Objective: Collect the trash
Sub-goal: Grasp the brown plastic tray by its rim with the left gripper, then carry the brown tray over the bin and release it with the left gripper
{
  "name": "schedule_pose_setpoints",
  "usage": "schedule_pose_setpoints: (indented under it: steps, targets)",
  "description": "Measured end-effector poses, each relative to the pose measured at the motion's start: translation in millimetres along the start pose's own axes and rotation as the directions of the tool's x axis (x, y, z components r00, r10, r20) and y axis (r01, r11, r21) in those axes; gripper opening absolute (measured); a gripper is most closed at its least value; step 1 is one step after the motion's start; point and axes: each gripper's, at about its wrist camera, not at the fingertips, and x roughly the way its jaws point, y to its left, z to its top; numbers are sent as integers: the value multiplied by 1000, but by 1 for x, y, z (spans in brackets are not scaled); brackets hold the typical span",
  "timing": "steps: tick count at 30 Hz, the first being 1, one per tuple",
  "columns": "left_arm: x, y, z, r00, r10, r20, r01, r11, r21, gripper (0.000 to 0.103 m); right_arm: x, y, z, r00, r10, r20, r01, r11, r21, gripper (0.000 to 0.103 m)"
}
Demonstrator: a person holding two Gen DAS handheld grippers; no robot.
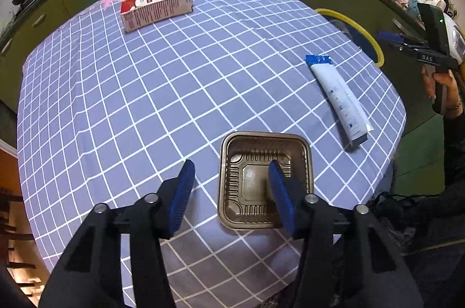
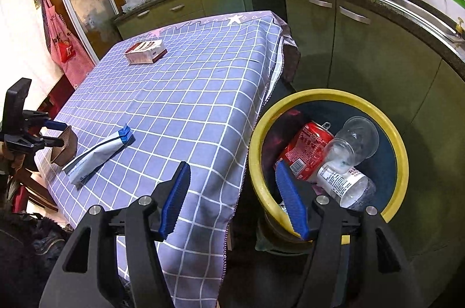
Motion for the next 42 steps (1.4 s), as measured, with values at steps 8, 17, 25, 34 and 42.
schedule_pose_setpoints:
  steps: [8,17,25,34,42]
  targets:
    - [9,0,-1,999,-8,-32,8,1000,-2,22,1,0,0,1000,10,-1,-10,1000,3,63]
    - [7,1,-3,1000,3,-24,-3,1000,-5,5,1,1,0,1000,18,4,-18,1000,1,63]
    - [-15,-4,7,999,22,30,-22,1000,-7,4,-8,0,-2,1000,11,28,-11,1000,2,63]
    - [-51,-36,57,994,13,109,-25,994,108,4,-40,-16,-15,995,-33,89,29,998,49,63]
    - [-41,-115,148,981,-144,130,97,945,313,5,-87,-55,-50,980,-140,140,115,978,172,63]
